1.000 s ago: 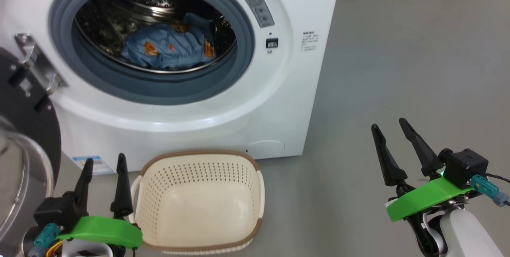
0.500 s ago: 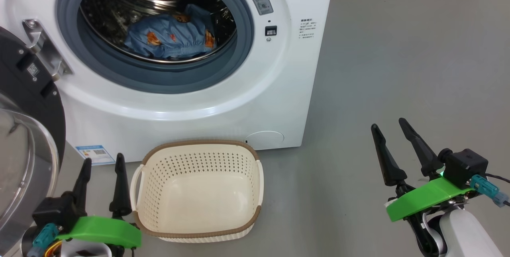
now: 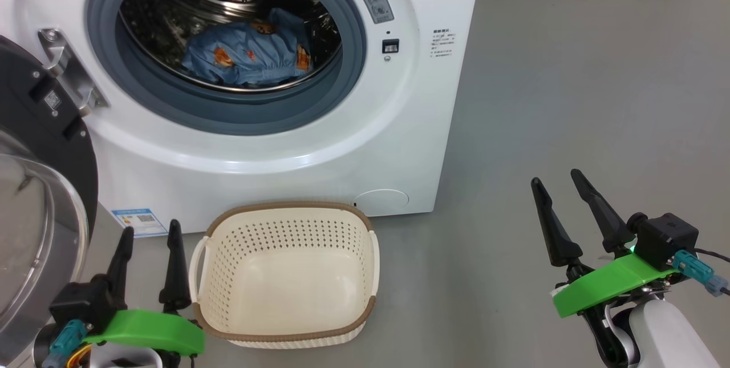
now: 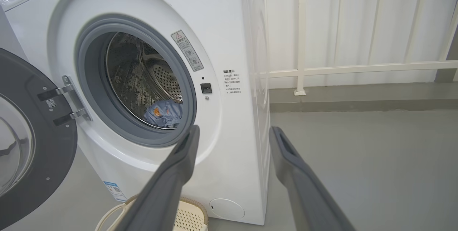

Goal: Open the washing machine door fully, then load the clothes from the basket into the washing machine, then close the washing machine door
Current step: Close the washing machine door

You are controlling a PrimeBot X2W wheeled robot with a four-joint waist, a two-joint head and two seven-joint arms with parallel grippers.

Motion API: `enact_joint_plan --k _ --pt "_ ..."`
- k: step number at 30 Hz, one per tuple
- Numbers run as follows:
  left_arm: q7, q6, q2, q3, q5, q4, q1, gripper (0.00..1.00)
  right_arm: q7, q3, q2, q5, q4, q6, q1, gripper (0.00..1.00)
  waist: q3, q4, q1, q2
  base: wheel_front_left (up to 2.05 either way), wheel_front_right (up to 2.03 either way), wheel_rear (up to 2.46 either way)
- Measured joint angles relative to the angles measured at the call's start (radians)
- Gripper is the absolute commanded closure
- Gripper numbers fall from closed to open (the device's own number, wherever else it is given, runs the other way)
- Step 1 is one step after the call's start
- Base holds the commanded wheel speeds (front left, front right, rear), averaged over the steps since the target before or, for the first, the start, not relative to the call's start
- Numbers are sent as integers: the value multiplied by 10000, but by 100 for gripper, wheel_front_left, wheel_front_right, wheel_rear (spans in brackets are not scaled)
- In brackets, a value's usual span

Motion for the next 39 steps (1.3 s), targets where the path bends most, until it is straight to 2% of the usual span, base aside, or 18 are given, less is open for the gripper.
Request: enact_joint_plan --k 11,18,25,39 --pt "0 0 -27 6 17 8 5 0 0 29 -13 0 25 0 80 0 -129 151 0 0 0 0 0" --pt "0 125 -86 148 159 31 18 0 0 92 -31 0 58 0 207 0 -223 572 0 0 0 0 0" --pt "0 341 -176 178 307 23 213 0 0 196 -63 6 77 0 208 0 -295 1116 0 0 0 0 0" --pt "0 474 -303 322 343 -29 405 0 0 284 -56 94 98 0 208 0 -402 2848 0 0 0 0 0"
